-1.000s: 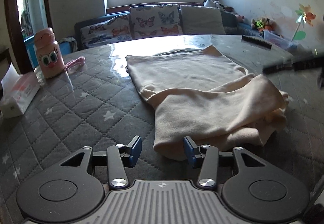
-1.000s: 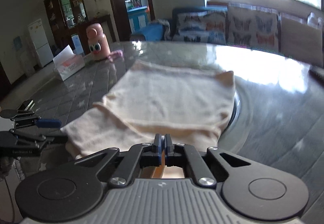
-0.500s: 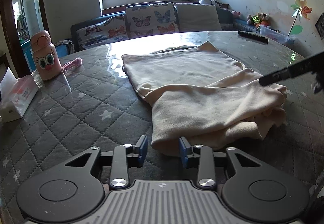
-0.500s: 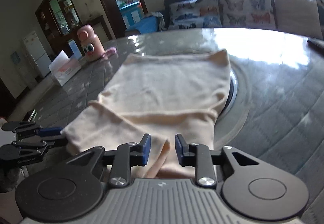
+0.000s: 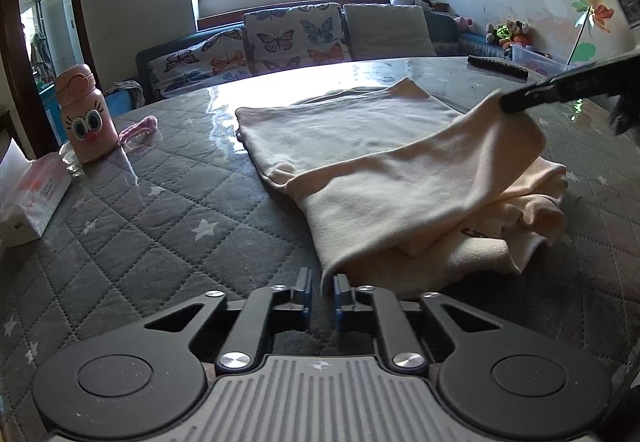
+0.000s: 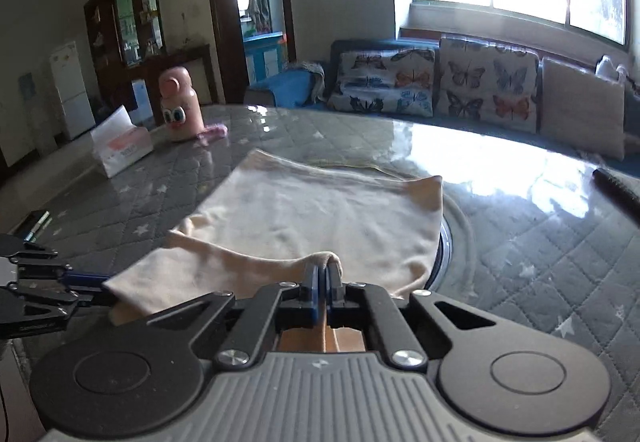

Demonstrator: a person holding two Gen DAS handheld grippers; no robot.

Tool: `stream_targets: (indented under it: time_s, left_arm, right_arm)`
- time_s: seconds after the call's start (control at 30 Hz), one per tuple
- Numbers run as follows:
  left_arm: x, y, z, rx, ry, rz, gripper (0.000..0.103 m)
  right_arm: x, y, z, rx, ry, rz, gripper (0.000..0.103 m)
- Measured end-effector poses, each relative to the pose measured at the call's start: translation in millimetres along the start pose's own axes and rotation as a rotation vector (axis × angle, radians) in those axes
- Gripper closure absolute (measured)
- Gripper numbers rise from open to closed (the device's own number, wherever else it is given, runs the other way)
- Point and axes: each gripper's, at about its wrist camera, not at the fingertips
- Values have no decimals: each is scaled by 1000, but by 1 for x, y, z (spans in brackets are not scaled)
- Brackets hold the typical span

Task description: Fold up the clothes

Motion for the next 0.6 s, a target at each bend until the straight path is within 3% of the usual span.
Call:
stream_targets:
  time_s: [0.2,0.27,0.33,0.6]
  left_arm:
    - [0,2,0,14,-16,-25,95]
    - [1,0,4,11,-14,-30,95]
    - [2,-3,8,0,-12,-27,95]
    - [3,-24,28,-78,-10,-23,92]
  right_arm:
    - [-19,14,-33,94,76,-34,96]
    - [-20,15,-29,85,72,-37,96]
    - [-15,13,-19,60,39,-17,95]
    - [19,22,-25,95,-78,85,85]
Point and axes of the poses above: each gripper's, at about its wrist camera, not at the fingertips, and z roughly against the way its jaws point, x to its left, y to its underside, and after that the axes turned 3 degrees about y, right-handed
